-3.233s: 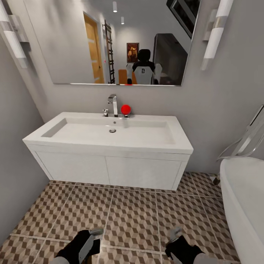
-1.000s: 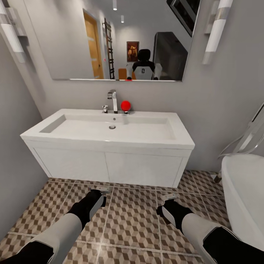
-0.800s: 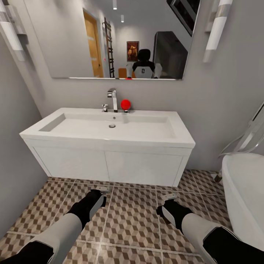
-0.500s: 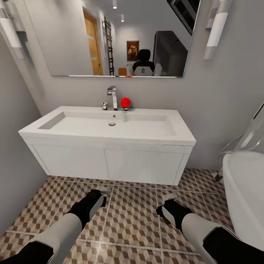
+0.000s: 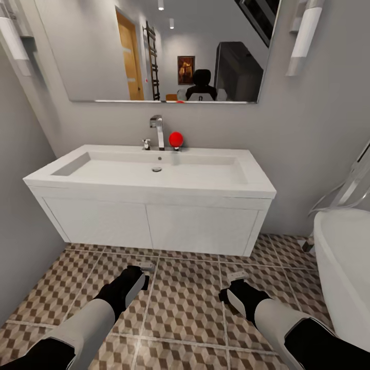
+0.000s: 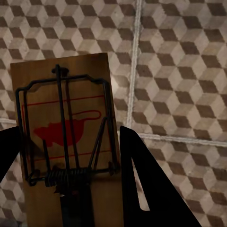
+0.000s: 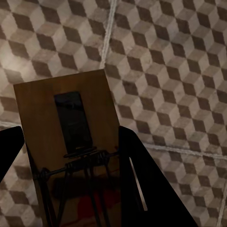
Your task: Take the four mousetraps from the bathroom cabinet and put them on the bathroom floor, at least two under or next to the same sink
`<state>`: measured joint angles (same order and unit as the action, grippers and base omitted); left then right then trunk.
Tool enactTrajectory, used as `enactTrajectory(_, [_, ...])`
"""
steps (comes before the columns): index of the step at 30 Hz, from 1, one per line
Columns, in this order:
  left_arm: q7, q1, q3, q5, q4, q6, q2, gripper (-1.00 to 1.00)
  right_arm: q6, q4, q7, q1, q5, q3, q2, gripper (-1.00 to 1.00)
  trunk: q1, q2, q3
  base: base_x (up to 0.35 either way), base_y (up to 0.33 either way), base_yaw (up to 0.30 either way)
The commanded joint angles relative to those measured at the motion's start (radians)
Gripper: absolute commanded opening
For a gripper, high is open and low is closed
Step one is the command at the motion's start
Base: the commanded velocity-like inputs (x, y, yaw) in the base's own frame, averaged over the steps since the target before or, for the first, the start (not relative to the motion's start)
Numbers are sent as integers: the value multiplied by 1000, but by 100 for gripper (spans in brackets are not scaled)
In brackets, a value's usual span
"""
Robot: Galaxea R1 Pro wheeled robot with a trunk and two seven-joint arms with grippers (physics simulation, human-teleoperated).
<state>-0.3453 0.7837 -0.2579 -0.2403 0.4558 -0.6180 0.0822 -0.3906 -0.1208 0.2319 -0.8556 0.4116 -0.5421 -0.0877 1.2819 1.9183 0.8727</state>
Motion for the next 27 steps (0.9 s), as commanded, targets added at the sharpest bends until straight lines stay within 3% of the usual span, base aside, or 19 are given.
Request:
enactTrajectory(1, [-8,0,-8,-7,1,-5,-1,-100,-5,-2,6,0,10,-9,0,-100,4,8,4,0,0,0])
enactTrajectory(7, [-4,0,-7,-8,1,-5,-1,-100,1,-2,-5,0,10,-1,2,-100,27,50,23,0,0,0])
enactTrajectory(11, [21,1,-6,-8,1,-5,-1,-100,2,-2,-88,0,10,41,4,-100,42,78,35,0,0,0])
enactTrajectory(14, [29,1,-6,-8,0,-5,-1,-100,3,-1,-114,0,9,53,8,-100,54,99,45,0,0,0])
enactTrajectory(22, [34,0,-6,-8,0,-5,-1,-100,7,-2,-126,0,9,59,11,-100,84,155,70,0,0,0])
enactTrajectory(27, [33,0,-6,-8,3,-5,-1,-100,7,-2,-126,0,9,59,11,-100,84,155,70,0,0,0])
